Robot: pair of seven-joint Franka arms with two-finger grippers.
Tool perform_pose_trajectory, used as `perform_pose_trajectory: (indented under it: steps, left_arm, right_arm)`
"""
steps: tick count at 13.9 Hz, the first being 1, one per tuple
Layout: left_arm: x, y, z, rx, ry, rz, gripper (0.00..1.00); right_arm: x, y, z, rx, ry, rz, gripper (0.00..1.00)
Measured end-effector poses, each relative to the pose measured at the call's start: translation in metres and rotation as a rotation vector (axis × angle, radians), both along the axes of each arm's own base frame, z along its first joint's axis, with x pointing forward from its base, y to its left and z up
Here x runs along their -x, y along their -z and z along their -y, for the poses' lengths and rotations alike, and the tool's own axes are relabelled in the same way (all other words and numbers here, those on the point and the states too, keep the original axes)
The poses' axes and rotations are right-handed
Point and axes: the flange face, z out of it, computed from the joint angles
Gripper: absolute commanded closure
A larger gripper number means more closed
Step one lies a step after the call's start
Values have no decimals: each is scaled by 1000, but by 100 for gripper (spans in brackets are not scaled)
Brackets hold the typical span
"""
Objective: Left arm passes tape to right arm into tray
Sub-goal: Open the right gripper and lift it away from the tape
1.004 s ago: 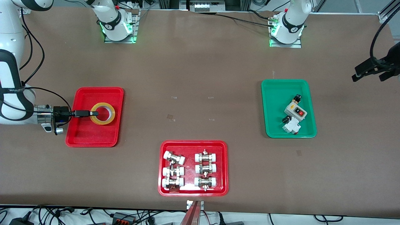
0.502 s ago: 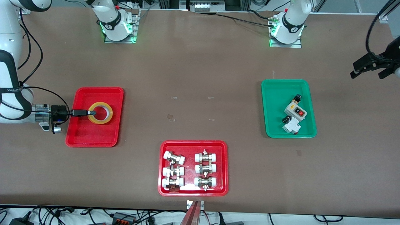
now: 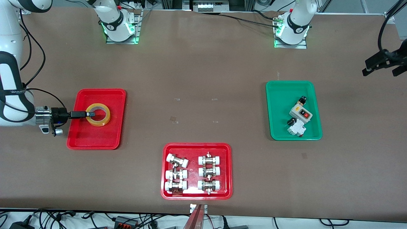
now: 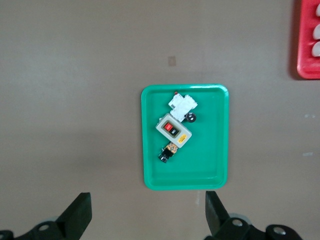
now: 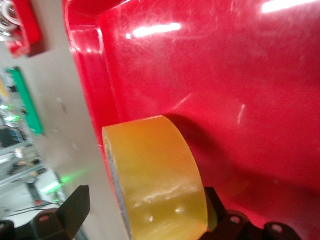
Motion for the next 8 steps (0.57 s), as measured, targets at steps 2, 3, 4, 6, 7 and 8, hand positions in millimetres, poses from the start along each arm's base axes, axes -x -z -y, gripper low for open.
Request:
perform_pose_trajectory:
  steps: [2, 3, 4, 6, 7, 8]
  left_arm:
    - [-5, 6, -1, 0, 0, -14, 0]
    - [-6, 5, -2, 0, -2, -13, 0]
    - [-5, 3, -4, -1, -6, -11, 0]
    - [-5, 0, -7, -1, -11, -5, 0]
    - [-5, -1, -7, -1, -11, -5, 0]
    - [-5, -1, -7, -1, -10, -4, 0]
  right_arm:
    - [-8, -4, -8, 71, -61, 25, 0]
    - [-14, -9, -14, 109, -97, 42, 0]
    - [-19, -15, -21, 151, -137, 61, 0]
    - [-32, -35, -33, 254, -224, 116, 0]
    - [-39, -50, -41, 304, -269, 148, 0]
    - [-44, -65, -49, 345, -309, 177, 0]
